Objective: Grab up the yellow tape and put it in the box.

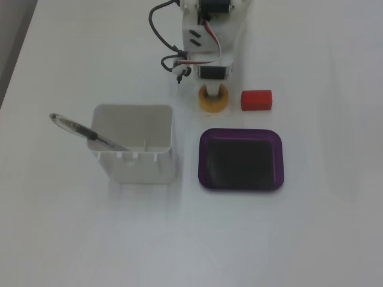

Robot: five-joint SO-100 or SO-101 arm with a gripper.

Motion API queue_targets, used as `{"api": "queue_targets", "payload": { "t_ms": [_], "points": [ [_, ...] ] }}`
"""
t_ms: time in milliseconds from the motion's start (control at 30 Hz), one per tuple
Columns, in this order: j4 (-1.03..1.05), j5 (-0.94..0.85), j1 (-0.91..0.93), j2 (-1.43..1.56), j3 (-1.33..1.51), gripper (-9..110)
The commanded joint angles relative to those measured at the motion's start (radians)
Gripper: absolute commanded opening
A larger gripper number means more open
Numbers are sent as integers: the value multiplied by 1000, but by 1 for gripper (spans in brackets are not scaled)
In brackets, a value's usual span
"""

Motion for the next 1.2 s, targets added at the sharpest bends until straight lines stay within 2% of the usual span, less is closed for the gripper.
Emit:
{"api": "queue_targets", "payload": {
  "t_ms": [0,133,233,367,700,900,1167],
  "points": [
    [6,6,-9,121,-58,-1],
    [81,2,-31,308,-127,-1],
    [117,-6,-118,420,-207,-1],
    [109,-6,-201,459,-301,-1],
    [-46,2,-152,66,-365,-1],
    [-41,3,-78,-126,-525,-1],
    [-40,5,-83,-239,-604,-1]
  ]
}}
